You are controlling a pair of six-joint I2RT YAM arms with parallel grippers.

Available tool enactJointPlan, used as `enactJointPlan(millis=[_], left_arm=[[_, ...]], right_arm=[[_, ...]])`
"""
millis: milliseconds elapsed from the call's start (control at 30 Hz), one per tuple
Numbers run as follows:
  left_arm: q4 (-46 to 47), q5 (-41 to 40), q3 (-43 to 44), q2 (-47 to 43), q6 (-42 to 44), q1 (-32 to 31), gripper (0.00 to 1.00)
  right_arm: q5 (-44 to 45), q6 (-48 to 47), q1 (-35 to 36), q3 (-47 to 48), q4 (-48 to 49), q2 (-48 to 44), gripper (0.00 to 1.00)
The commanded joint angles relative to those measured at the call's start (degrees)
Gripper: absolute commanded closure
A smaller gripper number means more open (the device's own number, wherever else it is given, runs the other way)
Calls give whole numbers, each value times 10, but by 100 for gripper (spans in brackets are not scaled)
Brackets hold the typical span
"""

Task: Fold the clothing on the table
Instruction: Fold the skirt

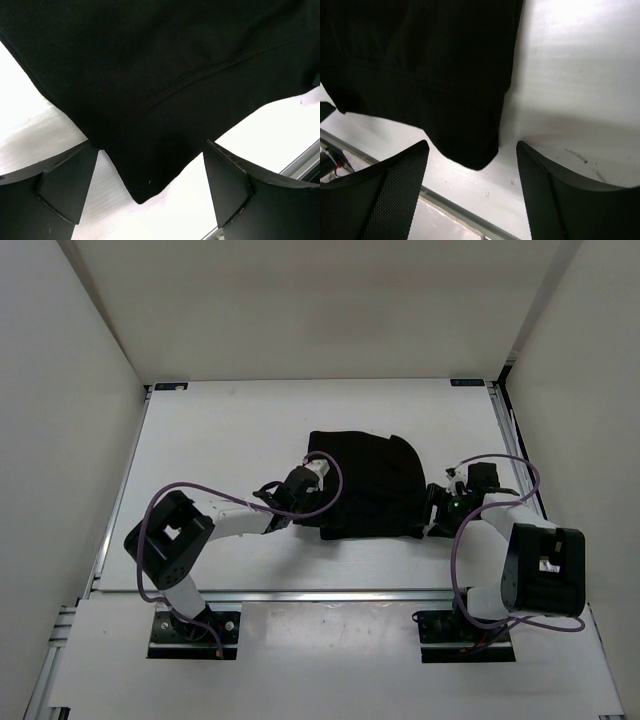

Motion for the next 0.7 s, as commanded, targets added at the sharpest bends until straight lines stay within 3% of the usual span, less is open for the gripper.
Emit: enactJointPlan(millis=[0,133,200,233,267,300,333,367,400,433,500,567,667], left_arm=[[-17,18,-2,17,-10,-3,5],[1,23,-10,10,-16,1,9],[4,23,-16,9,-15,4,11],[2,28,-17,8,-15,4,13],[6,35,-22,7,-14,9,16],[8,40,-21,7,-16,15,28],[11,56,-23,6,-17,16,50],[15,71,-27,1,-20,28,64],[14,94,-26,-2,-28,30,89],[22,122,-32,-15,-36,35,99],[23,111,-42,-67,-47,32,100],[9,46,-48,-124,-37,18,100],[23,21,-50,-190,-36,29,100]], right_arm=[[5,1,-8,13,34,19,25],[-25,3,4,6,61,30,39],[-28,0,17,2,70,31,63],[-35,-3,24,6,73,35,70],[-39,-5,26,6,74,34,87],[-40,-7,25,14,69,39,100],[-58,-13,20,21,63,37,100],[-72,-16,15,26,56,34,99],[-103,-23,11,35,41,30,100],[-133,-34,8,41,28,17,100],[-166,-53,13,52,8,-18,100],[-166,-74,30,49,17,-71,100],[-96,-93,72,28,73,-197,100]])
